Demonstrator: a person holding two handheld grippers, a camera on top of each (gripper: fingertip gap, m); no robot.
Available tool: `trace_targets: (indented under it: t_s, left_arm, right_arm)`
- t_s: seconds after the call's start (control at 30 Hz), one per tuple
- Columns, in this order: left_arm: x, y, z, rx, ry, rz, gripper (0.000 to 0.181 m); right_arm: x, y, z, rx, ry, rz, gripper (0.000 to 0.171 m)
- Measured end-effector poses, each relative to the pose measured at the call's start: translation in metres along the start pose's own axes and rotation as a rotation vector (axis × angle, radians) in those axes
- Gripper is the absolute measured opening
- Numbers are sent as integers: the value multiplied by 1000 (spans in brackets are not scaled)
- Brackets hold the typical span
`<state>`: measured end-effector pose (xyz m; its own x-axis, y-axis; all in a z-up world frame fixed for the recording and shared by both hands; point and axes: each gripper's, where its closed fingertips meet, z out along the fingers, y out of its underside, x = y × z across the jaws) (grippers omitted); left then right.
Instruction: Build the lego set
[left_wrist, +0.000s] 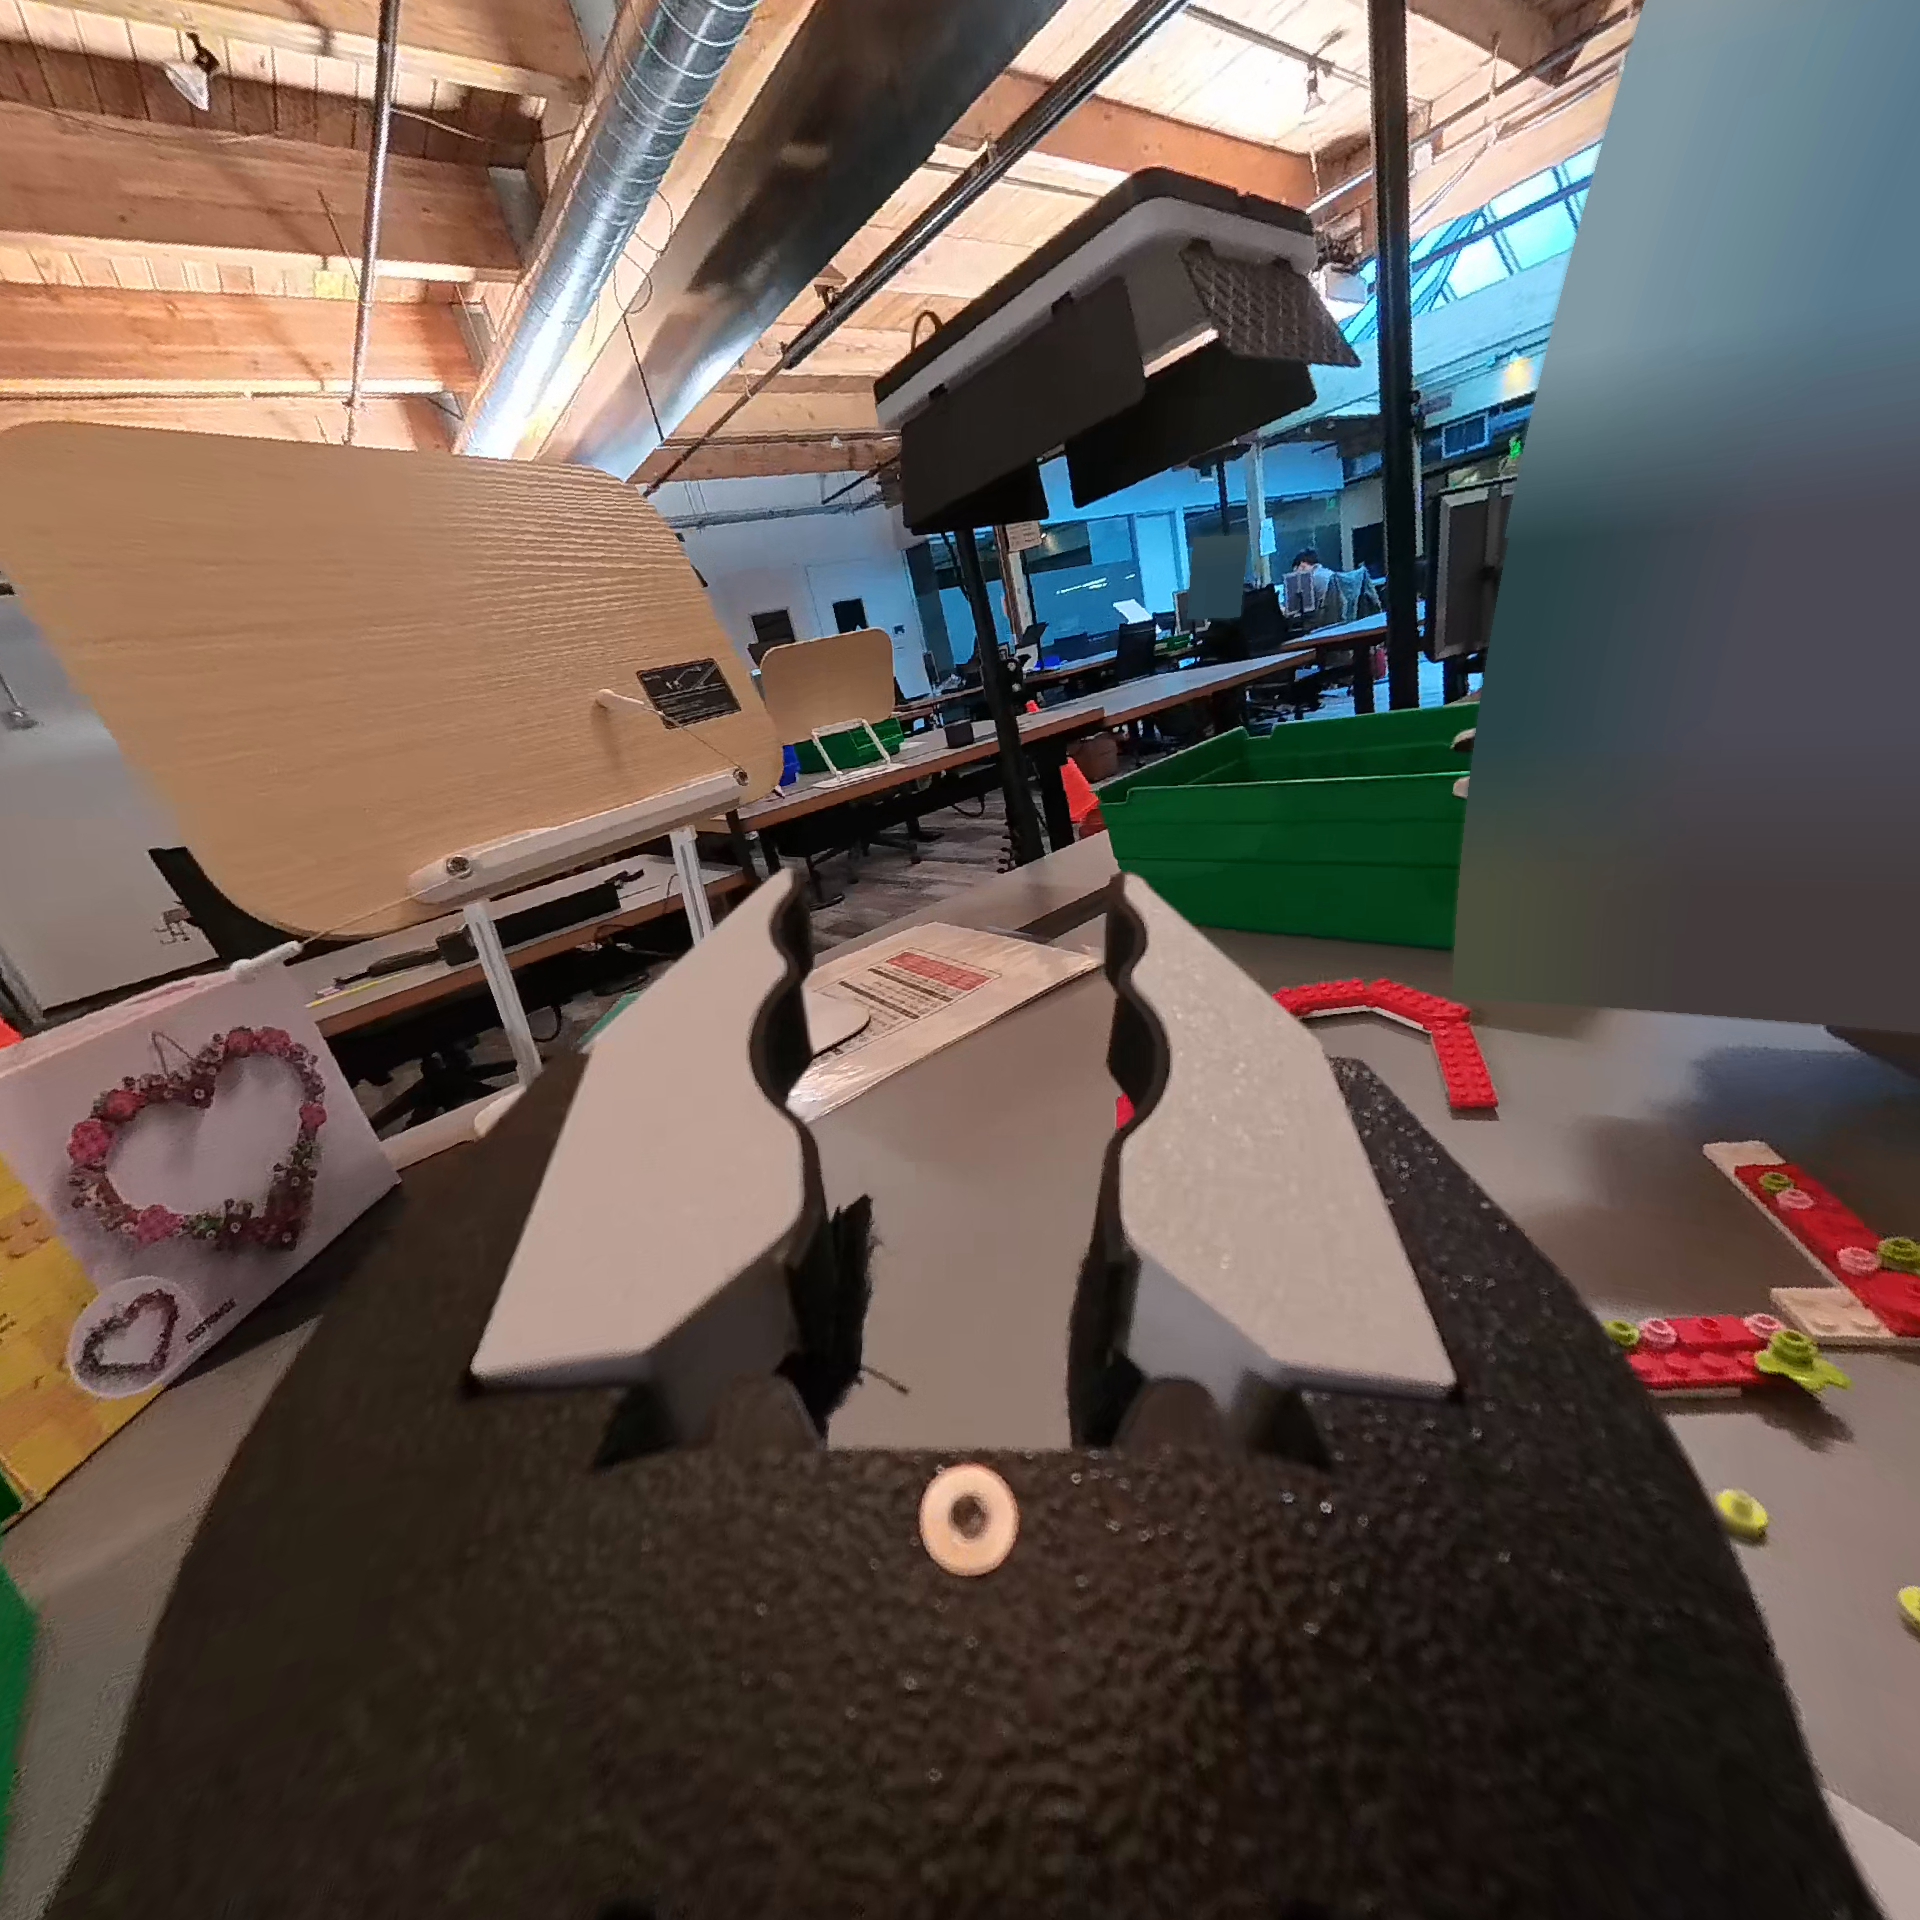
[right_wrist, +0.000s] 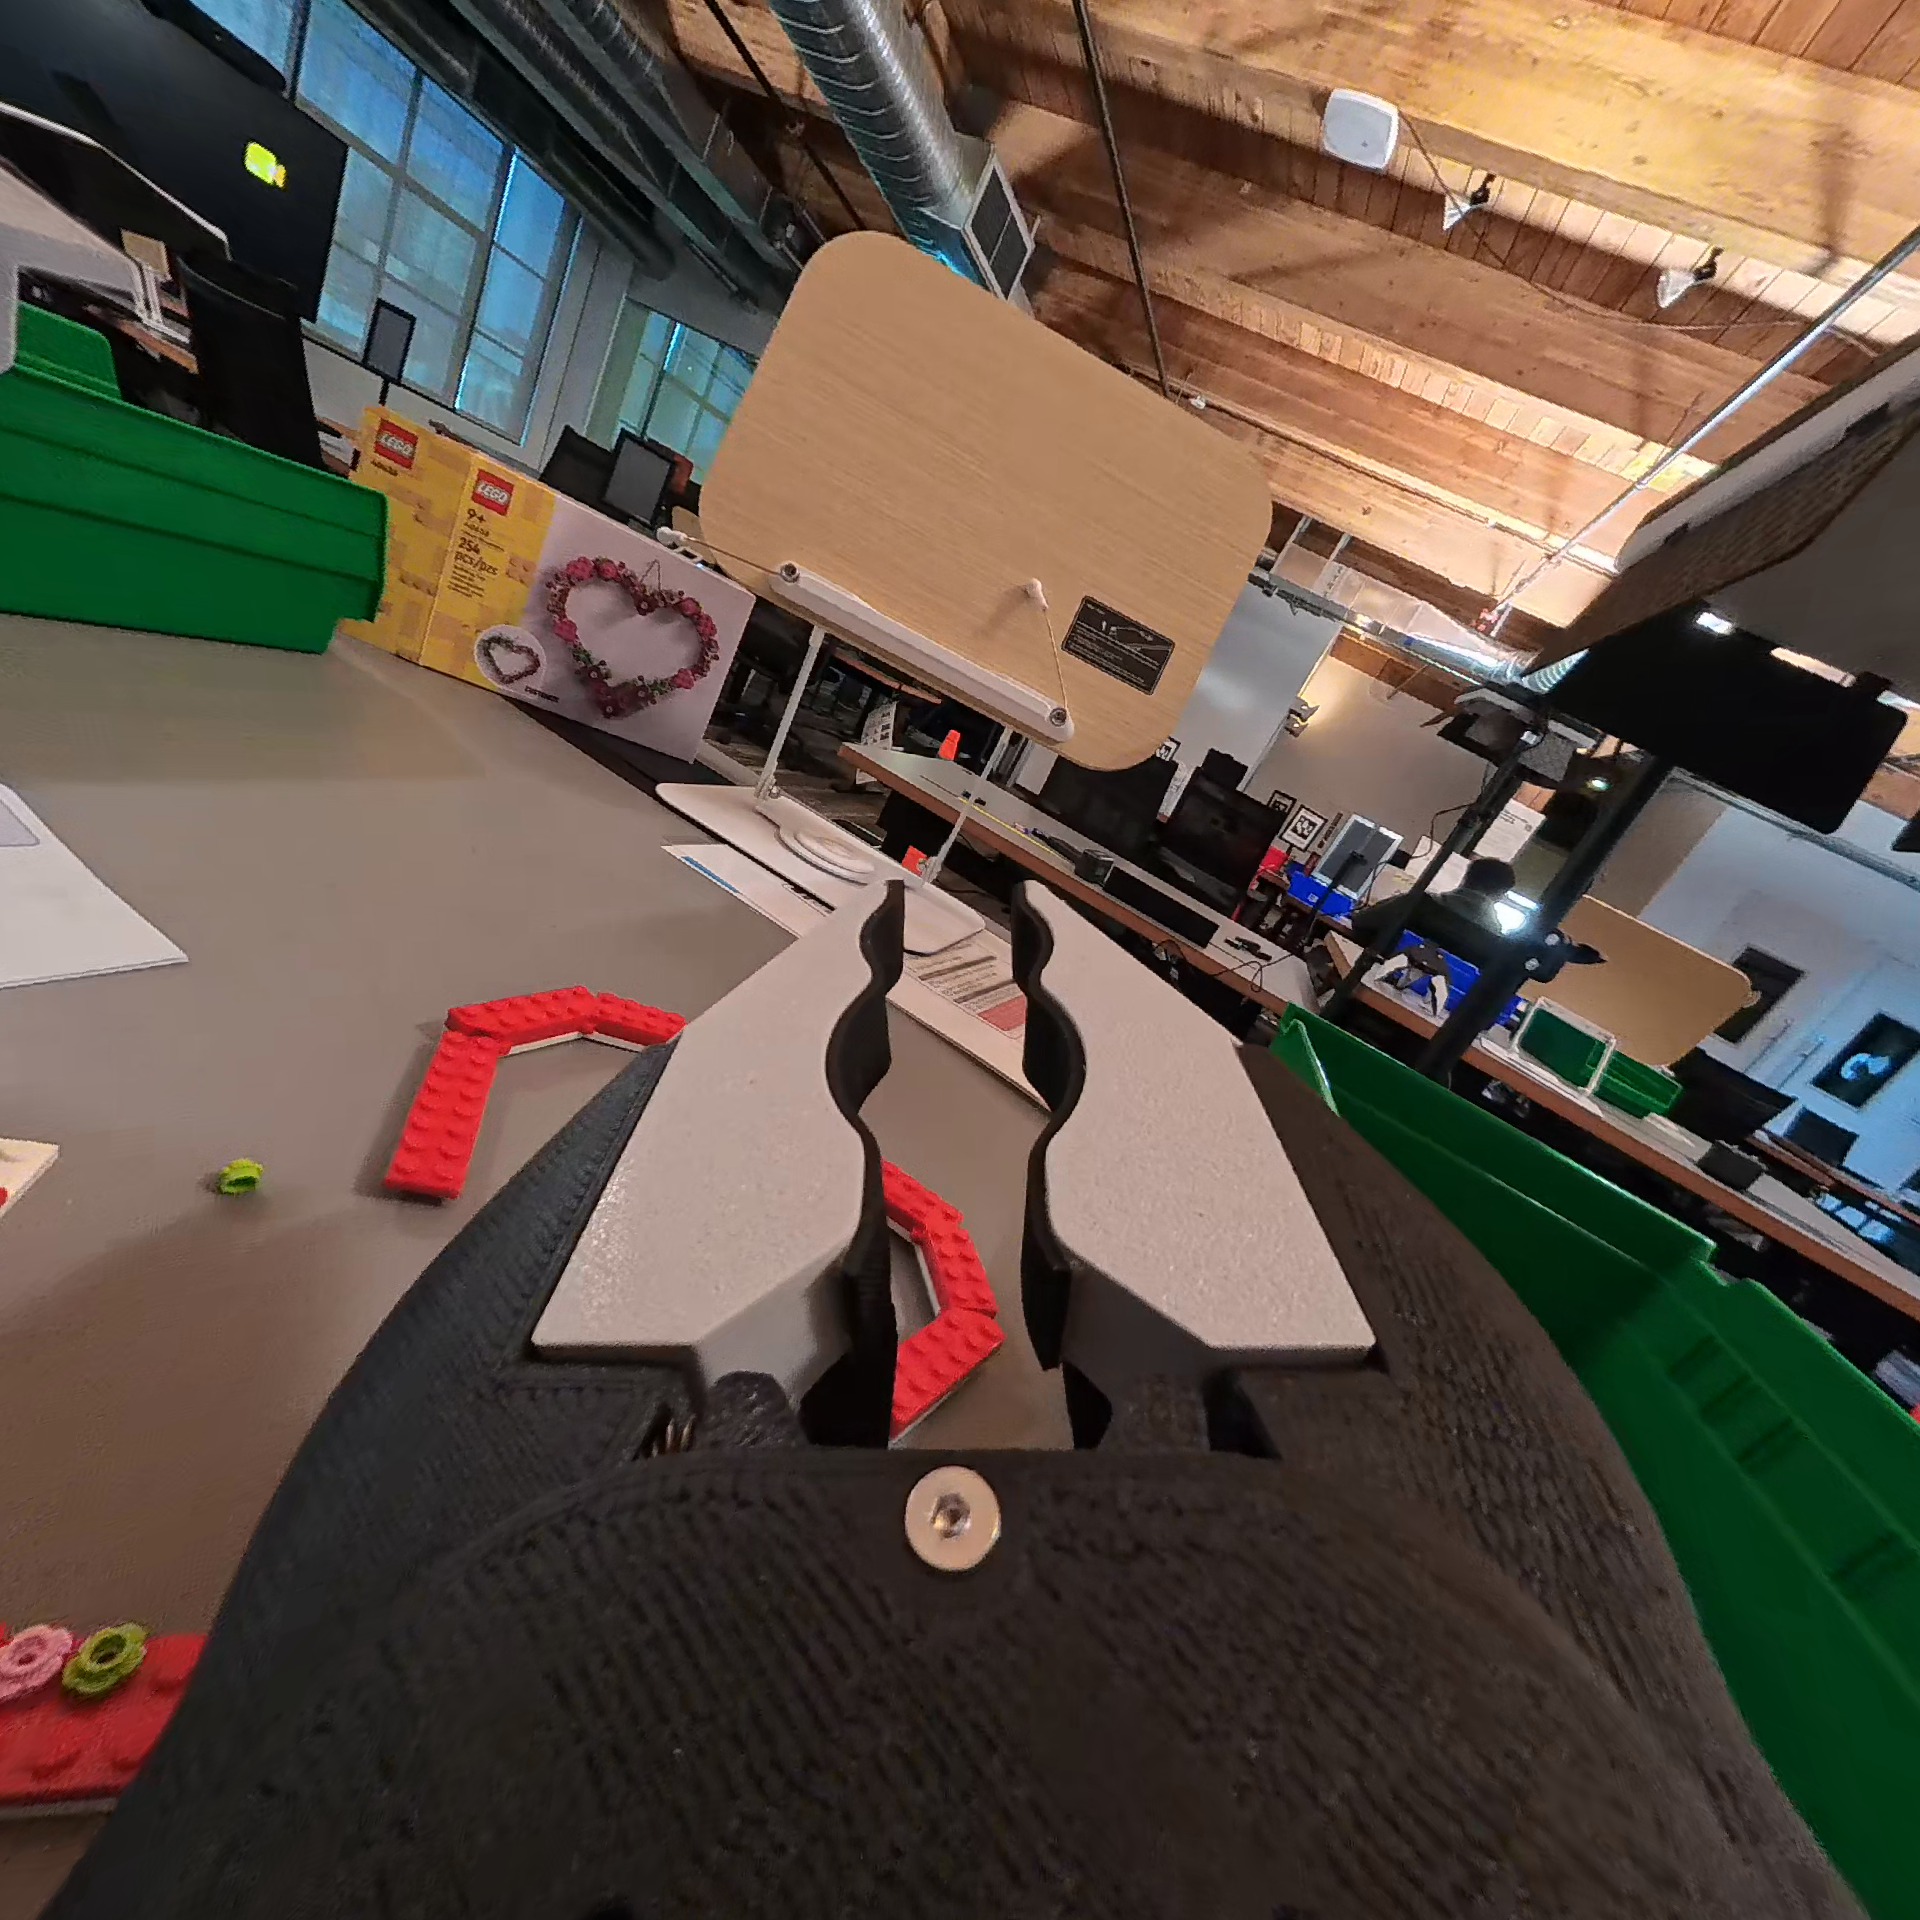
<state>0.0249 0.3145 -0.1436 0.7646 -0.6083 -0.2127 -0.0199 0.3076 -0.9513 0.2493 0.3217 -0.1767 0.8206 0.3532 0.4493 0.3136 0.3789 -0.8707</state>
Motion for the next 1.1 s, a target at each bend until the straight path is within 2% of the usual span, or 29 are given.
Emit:
trace_targets:
  t_s: [0.2,1.1]
  left_arm:
    - [-6,-2,-2,18,-7,-61,53]
    - [-10,2,-1,10,-10,-81,51]
  right_arm:
    - [-1,-2,-1,6,-1,-2,18]
    - [-18,-3,2,-1,-82,1,18]
